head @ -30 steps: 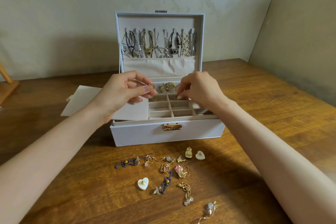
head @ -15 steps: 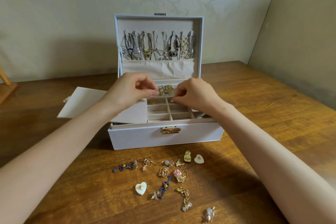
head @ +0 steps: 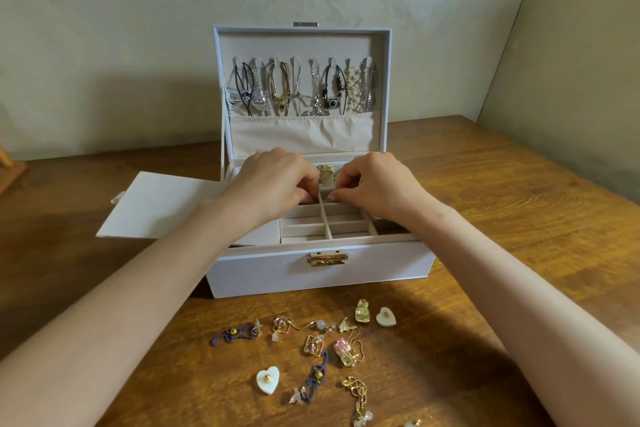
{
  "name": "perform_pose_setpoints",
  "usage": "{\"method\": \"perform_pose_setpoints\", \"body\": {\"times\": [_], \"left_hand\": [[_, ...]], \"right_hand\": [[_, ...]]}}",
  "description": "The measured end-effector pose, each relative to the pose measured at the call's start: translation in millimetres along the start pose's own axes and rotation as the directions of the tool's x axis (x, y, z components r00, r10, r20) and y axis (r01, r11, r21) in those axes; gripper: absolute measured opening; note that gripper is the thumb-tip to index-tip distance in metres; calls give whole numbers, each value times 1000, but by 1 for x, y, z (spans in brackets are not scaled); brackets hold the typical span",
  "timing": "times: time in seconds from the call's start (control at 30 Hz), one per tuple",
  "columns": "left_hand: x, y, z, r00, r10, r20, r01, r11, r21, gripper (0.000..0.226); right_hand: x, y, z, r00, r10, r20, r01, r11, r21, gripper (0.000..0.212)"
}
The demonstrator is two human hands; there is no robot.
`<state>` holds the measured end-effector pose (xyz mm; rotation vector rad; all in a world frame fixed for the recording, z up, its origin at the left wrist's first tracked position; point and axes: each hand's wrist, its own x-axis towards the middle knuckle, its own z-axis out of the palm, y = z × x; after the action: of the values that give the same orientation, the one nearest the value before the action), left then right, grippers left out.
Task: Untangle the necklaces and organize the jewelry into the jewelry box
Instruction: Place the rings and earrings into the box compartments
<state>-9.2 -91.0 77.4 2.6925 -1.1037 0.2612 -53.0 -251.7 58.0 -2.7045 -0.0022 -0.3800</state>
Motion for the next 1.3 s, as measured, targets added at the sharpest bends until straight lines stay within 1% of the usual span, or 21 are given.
{"method": "perform_pose_setpoints", "body": {"times": [0.07,0.17,0.27,0.37,0.43,0.5,0.57,0.6,0.73,0.9,1.0,1.03,1.07,1.1,1.17,1.2,1.3], "left_hand": [[-1,1,1,999,21,-31,-19,998,57,18],[-1,0,2,996,16,-86,-11,998,64,17],[-1,-2,1,995,32,-95,-27,998,59,12],[-1,-7,-4,988,2,-153,-9,999,-39,6],[0,-13,-12,970,-59,-236,24,989,-149,5],[1,-19,-19,942,-106,-317,37,975,-218,5],[2,-24,-23,924,-125,-362,35,969,-245,4],[2,-25,-24,921,-127,-369,32,967,-251,3],[3,-23,-18,931,-113,-347,13,961,-276,5],[4,-17,-12,956,-99,-275,-6,934,-356,5],[3,-13,-9,974,-95,-206,-5,900,-437,3],[3,-11,-8,979,-89,-181,-3,891,-455,2],[2,-8,-7,985,-78,-155,-5,881,-473,2],[1,-5,-6,990,-64,-126,-8,866,-500,6],[-1,2,-3,996,-40,-82,-15,815,-579,15],[-1,4,-1,996,-36,-78,-19,792,-610,19],[-3,9,1,994,-40,-105,-38,757,-653,28]], "right_hand": [[0,0,0,1000,-2,-7,2,1000,-1,11],[-1,0,-1,1000,-2,-20,2,1000,11,11],[-1,0,-2,999,2,-37,-1,1000,22,9],[-1,0,-3,1000,-11,-27,11,1000,16,8],[-2,1,-4,999,-22,-28,23,999,26,6],[-2,0,-5,997,-32,-66,36,998,57,4],[-3,0,-6,991,-48,-127,60,994,93,12],[-3,0,-7,990,-59,-128,72,993,94,16],[-2,-2,-5,995,-99,4,99,995,22,18],[2,-5,-3,993,-116,35,118,992,-34,12],[0,-4,-4,993,-117,19,118,992,-47,8],[0,-3,-6,995,-103,-9,103,995,-3,6],[-1,-2,-9,997,-67,-46,71,993,97,4],[-2,-1,-14,998,-11,-68,28,968,248,3],[-5,-1,-23,995,91,-32,-58,832,551,4],[-6,0,-26,993,119,13,-100,763,639,4],[-8,1,-28,979,165,123,-200,618,760,4]]}}
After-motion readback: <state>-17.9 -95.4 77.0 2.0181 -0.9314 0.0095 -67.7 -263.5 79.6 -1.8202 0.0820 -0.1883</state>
